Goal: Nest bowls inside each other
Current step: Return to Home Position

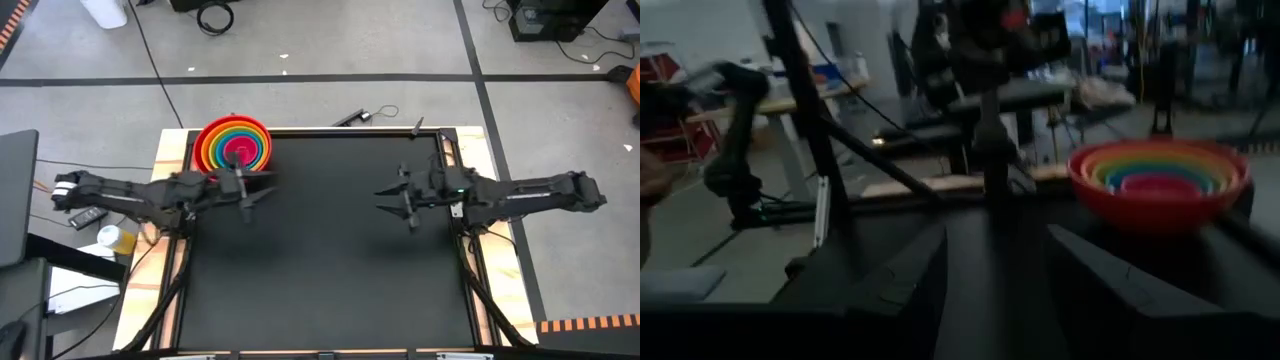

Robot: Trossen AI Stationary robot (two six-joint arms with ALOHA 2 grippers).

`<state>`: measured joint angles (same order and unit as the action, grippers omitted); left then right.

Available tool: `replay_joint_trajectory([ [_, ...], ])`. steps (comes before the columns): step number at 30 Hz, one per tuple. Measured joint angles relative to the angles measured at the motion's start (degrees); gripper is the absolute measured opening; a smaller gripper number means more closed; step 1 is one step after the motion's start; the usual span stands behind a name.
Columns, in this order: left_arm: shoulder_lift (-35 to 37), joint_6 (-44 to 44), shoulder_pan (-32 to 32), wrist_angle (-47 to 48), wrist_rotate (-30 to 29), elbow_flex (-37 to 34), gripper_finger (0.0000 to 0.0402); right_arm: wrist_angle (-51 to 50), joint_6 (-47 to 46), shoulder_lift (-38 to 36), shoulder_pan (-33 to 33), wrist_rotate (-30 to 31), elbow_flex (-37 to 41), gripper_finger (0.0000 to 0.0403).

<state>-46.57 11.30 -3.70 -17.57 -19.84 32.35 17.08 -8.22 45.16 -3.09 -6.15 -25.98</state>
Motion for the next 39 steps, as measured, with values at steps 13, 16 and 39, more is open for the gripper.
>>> replay_joint_trajectory([
  [13, 27.3, -0.9, -0.6, 1.0, 0.0, -20.7, 0.0181, -4.4, 3.1, -19.9, 4.9, 5.4, 9.1, 0.0166],
  [16, 31.3, -4.1, -1.4, 3.6, 0.0, -21.2, 0.0181, -4.3, 1.6, -22.9, 4.9, 6.6, 12.8, 0.0165],
  [39, 40.7, -7.9, -7.2, 5.3, -2.5, -31.5, 0.0153, -12.1, 3.7, -37.9, 4.4, 7.5, 18.9, 0.0164],
])
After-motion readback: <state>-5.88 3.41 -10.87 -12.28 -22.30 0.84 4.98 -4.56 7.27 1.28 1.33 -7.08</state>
